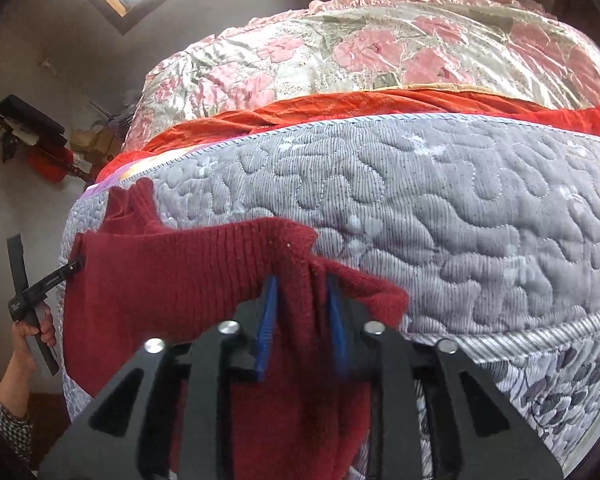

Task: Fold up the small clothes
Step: 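Fold the lifted edge over toward the collar and open both grippers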

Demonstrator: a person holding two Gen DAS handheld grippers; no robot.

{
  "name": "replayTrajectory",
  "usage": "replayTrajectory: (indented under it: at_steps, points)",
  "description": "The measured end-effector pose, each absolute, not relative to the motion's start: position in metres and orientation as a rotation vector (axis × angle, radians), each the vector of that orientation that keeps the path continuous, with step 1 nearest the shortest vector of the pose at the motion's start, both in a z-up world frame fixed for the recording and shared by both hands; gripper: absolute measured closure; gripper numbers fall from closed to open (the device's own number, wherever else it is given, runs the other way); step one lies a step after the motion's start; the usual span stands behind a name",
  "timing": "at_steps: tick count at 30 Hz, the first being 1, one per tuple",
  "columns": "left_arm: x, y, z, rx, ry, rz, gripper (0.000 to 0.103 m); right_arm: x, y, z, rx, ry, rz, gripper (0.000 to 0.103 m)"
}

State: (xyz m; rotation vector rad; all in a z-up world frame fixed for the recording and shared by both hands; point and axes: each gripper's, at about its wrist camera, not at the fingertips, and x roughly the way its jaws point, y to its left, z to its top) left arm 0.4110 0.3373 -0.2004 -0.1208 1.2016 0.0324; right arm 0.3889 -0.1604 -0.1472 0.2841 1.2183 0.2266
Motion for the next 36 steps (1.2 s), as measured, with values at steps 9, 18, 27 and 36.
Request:
replayTrajectory:
  at_steps: [9,18,27,36]
  points:
    - [0.302,0.367,-0.175,-0.093,1.288,-0.014,0.040,0.267,-0.164,-0.124,0.285,1.219,0.358,0.066]
    - [0.231,0.365,-0.193,-0.140,1.321,-0.009,0.041,0.188,-0.168,-0.170,0.385,1.323,0.322,0.059]
    - [0.236,0.345,-0.208,-0.141,1.326,0.026,0.062,0.183,-0.167,-0.169,0.414,1.332,0.351,0.098]
    - [0.230,0.347,-0.200,-0.103,1.320,0.025,0.065,0.174,-0.176,-0.166,0.374,1.376,0.313,0.098]
